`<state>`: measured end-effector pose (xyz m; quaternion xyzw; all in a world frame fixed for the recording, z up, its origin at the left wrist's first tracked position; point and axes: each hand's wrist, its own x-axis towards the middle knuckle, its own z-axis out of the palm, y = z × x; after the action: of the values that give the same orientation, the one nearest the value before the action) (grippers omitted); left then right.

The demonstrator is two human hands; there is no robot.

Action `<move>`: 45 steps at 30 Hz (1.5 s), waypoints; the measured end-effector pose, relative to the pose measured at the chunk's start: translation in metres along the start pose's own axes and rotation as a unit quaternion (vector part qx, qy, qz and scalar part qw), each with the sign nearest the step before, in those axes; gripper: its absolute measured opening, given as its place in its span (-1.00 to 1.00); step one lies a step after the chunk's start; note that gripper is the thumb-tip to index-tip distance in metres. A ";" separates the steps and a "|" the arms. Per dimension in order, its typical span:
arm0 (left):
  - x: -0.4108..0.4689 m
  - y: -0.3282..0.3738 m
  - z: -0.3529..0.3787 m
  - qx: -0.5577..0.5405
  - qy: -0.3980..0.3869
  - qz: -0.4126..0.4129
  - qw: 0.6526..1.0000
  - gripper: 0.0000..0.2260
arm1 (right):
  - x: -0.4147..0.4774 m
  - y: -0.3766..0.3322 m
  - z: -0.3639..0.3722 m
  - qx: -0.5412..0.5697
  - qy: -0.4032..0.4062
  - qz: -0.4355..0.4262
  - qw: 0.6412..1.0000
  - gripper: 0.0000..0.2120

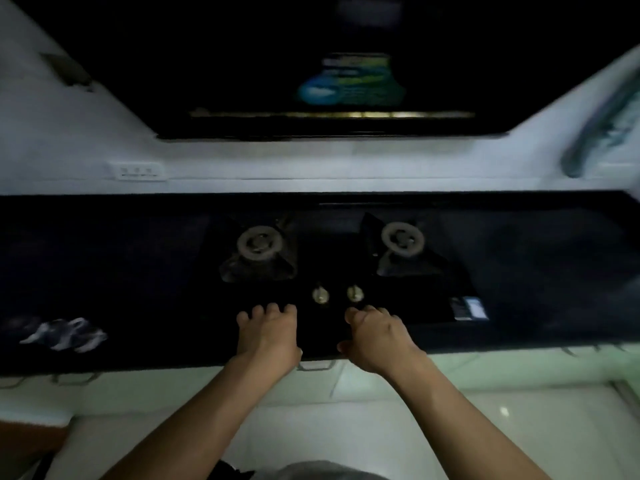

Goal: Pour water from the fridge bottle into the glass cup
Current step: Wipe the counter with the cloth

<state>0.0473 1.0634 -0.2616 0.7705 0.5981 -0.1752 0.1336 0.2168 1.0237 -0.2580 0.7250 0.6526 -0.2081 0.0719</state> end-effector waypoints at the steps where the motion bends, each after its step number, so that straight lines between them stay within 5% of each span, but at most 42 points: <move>1: -0.001 0.026 0.000 0.010 0.004 0.014 1.000 -0.43 | -0.012 0.024 0.000 0.003 0.006 0.015 1.000 -0.52; 13: 0.002 0.247 0.001 0.116 0.023 0.183 0.976 -0.49 | -0.089 0.221 0.001 0.047 0.058 0.175 0.982 -0.53; 28: 0.103 0.453 -0.040 0.136 0.000 0.347 0.928 -0.48 | -0.066 0.406 -0.042 0.094 0.073 0.324 0.938 -0.66; 36: 0.128 0.550 -0.053 0.173 -0.003 0.367 0.914 -0.45 | -0.068 0.499 -0.051 0.130 0.068 0.350 0.925 -0.61; 45: 0.139 0.671 -0.054 0.144 -0.015 0.261 0.954 -0.40 | -0.051 0.644 -0.072 0.107 0.046 0.248 0.962 -0.58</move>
<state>0.7343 1.0405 -0.2746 0.9083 0.3422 -0.2298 0.0713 0.8577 0.9153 -0.2813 0.8762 0.4289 -0.2193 0.0133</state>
